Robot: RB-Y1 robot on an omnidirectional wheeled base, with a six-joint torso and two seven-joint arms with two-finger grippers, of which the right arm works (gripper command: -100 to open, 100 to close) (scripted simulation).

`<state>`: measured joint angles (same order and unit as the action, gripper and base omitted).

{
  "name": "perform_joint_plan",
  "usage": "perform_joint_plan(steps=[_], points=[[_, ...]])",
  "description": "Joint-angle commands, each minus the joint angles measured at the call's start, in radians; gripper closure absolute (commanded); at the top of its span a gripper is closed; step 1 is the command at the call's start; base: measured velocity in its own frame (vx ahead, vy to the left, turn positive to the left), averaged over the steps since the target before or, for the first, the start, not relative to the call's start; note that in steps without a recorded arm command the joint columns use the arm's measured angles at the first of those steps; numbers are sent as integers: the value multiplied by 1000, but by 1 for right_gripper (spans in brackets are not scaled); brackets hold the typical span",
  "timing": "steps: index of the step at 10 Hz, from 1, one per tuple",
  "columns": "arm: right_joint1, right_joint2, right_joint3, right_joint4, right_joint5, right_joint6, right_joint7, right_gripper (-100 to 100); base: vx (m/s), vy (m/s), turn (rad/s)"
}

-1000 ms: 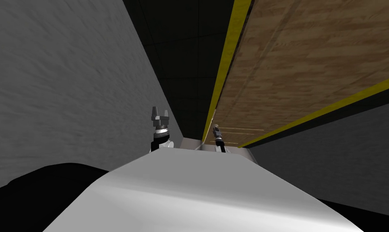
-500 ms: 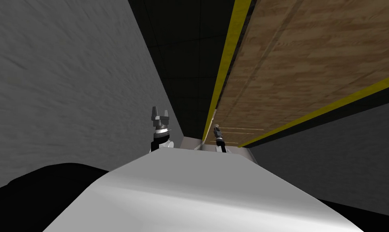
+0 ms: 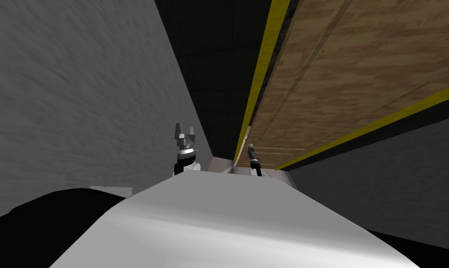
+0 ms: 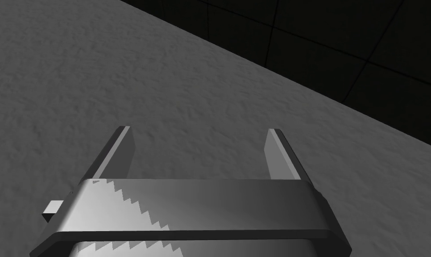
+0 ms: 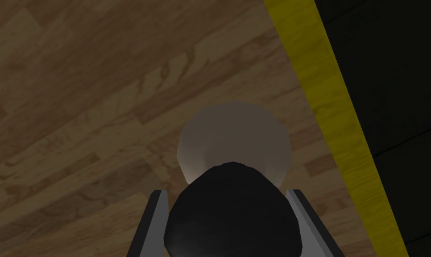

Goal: Pull the door open

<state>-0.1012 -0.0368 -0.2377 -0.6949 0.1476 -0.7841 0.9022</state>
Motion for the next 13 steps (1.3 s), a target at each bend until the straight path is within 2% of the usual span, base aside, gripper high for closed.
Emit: perform_joint_plan(steps=[1,4,5,9,10,11,13], points=[[-5,-10,-4,14,-14,-10,-50,100,-45,-10,36],[-5,-20,-1,18,-33,-11,-125,100,-54,-12,48],[-5,-20,-1,18,-33,-11,-132,100,-34,-8,23],[-6,-34,4,23,-62,-14,-248,100,-49,-8,49],[-6,-34,4,23,-62,-14,-253,100,-40,-5,27],[-6,-39,6,25,-73,-15,-294,100,-41,-6,50],[-6,-44,8,28,-84,-16,-336,100,-52,-16,66]])
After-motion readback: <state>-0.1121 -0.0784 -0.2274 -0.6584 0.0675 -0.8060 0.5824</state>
